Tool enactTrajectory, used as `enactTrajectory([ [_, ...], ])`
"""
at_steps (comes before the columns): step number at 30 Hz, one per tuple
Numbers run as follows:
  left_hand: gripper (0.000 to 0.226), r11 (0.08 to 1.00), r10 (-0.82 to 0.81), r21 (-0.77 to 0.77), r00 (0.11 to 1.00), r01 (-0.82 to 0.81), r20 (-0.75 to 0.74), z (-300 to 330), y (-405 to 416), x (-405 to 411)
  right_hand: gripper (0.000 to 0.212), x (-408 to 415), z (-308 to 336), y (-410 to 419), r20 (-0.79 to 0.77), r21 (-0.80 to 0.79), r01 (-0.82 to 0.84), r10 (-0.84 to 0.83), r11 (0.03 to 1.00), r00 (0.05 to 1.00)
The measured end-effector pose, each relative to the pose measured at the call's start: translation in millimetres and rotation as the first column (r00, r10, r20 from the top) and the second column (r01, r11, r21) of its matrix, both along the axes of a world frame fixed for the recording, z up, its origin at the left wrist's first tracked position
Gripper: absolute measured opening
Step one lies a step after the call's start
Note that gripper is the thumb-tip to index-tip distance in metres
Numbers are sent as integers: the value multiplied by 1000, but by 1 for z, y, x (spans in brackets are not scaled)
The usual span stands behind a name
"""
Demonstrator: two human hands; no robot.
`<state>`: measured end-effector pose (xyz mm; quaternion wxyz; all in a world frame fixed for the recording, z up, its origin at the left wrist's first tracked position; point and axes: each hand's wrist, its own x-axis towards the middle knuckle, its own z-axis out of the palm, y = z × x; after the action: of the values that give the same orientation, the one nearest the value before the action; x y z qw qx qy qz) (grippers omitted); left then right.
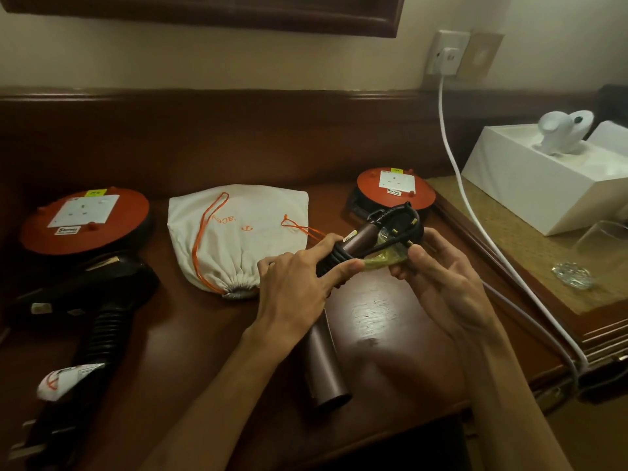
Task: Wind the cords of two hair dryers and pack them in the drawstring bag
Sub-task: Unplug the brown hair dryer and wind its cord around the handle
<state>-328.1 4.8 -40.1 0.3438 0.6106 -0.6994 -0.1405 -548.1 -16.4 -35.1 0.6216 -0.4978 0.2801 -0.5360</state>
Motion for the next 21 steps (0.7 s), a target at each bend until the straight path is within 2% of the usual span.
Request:
enactTrajectory([
  [5, 60, 981, -169, 62, 963, 186, -210, -6, -6, 1, 40, -8, 5, -6, 10, -31, -102, 103, 994, 995],
  [7, 53, 978, -190, 39, 949, 207, -253, -10, -7, -2, 34, -11, 8, -7, -17, -27, -87, 87, 996, 996],
  [10, 48, 975, -212, 0, 940, 221, -266, -17, -9, -5, 29, -19, 12, -6, -261, -108, -37, 7, 993, 965],
  [12, 50, 974, -219, 3, 945, 226, -243, -20, -10, -5, 30, -27, 13, -6, -502, -220, -10, -104, 975, 859],
  [14, 49, 968, -240, 11, 934, 252, -265, -17, -11, -3, 29, -31, 13, -8, -637, -316, -15, -201, 949, 744],
  [17, 52, 955, -279, 25, 923, 296, -264, -10, -15, 1, 25, -31, 13, -10, -676, -392, -20, -274, 920, 684],
  [21, 53, 948, -296, 37, 917, 317, -269, -7, -16, 2, 31, -27, 18, -14, -619, -382, 19, -271, 924, 737],
])
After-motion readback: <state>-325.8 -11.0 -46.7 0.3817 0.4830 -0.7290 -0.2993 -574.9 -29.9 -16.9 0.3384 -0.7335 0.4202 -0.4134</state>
